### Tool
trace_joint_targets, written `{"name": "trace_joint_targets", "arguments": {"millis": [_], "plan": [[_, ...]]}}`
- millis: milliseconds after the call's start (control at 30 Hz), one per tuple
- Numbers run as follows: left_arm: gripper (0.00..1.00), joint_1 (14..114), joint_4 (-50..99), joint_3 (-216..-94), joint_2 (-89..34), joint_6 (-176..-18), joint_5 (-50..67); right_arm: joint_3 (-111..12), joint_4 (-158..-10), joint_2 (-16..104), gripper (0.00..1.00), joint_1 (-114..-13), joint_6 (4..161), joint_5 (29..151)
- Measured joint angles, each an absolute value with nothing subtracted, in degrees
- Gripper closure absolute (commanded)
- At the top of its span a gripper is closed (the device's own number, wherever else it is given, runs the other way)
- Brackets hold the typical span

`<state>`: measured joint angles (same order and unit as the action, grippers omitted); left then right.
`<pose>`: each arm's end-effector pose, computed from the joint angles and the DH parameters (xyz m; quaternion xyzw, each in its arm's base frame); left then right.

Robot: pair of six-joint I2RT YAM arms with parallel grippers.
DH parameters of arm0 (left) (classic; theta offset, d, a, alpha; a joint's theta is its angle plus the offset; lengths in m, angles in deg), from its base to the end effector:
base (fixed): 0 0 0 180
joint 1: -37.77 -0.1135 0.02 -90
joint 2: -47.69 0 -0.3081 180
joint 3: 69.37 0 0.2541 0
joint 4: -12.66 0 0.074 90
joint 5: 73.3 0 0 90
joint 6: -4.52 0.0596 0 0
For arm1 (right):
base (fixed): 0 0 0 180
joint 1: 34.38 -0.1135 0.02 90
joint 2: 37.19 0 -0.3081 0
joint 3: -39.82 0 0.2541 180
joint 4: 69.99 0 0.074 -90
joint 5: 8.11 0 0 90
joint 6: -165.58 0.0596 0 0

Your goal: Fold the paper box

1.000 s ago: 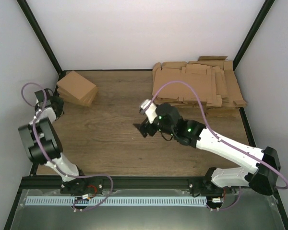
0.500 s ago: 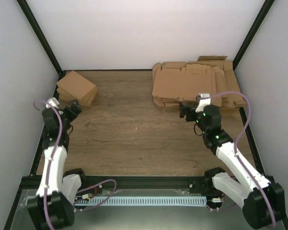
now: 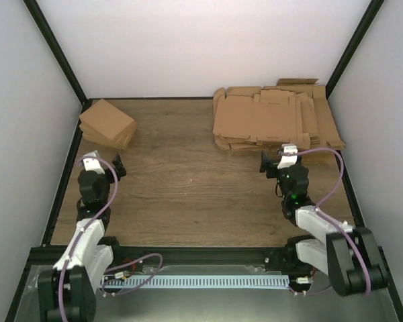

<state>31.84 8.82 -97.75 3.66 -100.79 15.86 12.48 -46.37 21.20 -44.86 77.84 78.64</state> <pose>0.1731 0.0171 0.2318 -0.1385 0.7636 -0.0572 0.6280 0.2057 0.0346 0.2276 -0.0352 0.7505 0.0520 0.6578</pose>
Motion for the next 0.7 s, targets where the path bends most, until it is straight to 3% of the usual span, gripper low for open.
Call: {"name": "trace_joint_targets", "arguments": {"millis": [267, 533, 700], "plan": [[0.00, 31.88, -11.18, -94.34, -17.71, -94.15, 21.08, 13.44, -29.87, 38.90, 0.00, -41.23, 76.01, 80.34], [0.00, 32.93, -22.48, -95.73, -27.74, -89.19, 20.21, 13.44, -18.70, 49.85, 0.00, -36.43, 74.56, 88.41], [0.00, 33.19, -28.73, -100.00, -35.70, -88.07, 18.85, 13.42, -16.95, 50.66, 0.00, -35.62, 75.46, 89.11]]}}
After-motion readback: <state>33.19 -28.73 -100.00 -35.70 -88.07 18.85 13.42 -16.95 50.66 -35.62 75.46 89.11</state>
